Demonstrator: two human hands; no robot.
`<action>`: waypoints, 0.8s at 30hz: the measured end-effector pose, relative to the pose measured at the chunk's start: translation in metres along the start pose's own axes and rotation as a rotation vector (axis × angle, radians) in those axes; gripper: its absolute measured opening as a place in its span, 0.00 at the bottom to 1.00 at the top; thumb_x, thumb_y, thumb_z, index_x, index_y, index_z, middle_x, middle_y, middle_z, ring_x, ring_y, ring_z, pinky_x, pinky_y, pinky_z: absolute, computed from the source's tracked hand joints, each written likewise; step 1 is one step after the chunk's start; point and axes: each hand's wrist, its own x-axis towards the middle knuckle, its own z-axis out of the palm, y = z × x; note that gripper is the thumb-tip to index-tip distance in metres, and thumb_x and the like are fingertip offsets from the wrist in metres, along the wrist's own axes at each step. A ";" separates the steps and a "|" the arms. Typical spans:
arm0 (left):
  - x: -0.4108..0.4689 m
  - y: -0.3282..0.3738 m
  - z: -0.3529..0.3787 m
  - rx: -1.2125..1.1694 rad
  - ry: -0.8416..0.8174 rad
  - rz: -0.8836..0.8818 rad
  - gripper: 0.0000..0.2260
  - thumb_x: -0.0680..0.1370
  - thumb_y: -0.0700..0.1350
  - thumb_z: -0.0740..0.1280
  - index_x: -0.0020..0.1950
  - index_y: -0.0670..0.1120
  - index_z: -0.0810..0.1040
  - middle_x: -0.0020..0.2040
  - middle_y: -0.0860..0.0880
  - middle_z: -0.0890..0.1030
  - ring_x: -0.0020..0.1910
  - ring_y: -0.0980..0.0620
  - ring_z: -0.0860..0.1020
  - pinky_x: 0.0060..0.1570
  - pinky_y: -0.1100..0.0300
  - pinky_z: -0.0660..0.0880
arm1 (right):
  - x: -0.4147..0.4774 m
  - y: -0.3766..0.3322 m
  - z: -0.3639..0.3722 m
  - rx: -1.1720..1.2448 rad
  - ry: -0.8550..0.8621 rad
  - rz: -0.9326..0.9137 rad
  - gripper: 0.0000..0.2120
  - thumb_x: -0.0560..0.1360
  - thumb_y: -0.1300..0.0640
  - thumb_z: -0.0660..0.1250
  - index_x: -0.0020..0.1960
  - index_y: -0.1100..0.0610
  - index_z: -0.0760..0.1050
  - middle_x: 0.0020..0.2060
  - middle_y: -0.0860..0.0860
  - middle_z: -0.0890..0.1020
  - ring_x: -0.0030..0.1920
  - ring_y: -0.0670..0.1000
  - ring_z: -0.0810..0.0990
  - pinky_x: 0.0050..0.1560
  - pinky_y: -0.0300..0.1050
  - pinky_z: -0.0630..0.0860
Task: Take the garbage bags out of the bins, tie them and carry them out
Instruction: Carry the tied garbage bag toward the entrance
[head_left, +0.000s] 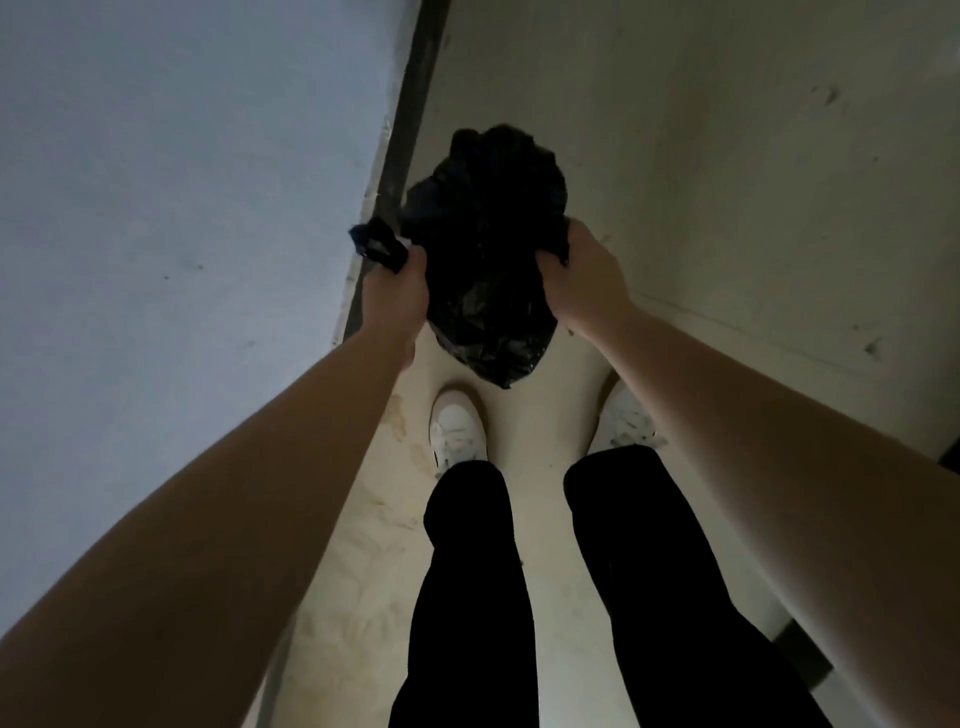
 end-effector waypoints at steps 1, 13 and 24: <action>0.007 0.001 0.002 -0.041 0.027 0.015 0.14 0.78 0.53 0.65 0.61 0.49 0.79 0.54 0.49 0.84 0.54 0.48 0.82 0.60 0.46 0.79 | 0.008 0.001 0.001 0.012 -0.002 -0.025 0.22 0.83 0.54 0.58 0.76 0.56 0.63 0.68 0.55 0.76 0.67 0.57 0.75 0.61 0.40 0.68; -0.013 0.037 -0.004 0.200 0.152 0.327 0.11 0.80 0.50 0.62 0.50 0.46 0.80 0.46 0.50 0.80 0.44 0.52 0.78 0.48 0.56 0.75 | 0.000 -0.018 -0.033 0.035 -0.103 -0.081 0.25 0.83 0.54 0.59 0.79 0.54 0.60 0.73 0.53 0.71 0.71 0.52 0.71 0.65 0.38 0.65; -0.247 0.263 -0.065 0.845 0.393 1.370 0.21 0.85 0.52 0.53 0.74 0.43 0.71 0.77 0.39 0.66 0.76 0.39 0.65 0.72 0.43 0.63 | -0.169 -0.213 -0.242 -0.121 0.447 -0.414 0.24 0.85 0.46 0.52 0.79 0.52 0.61 0.77 0.52 0.64 0.76 0.53 0.63 0.75 0.51 0.60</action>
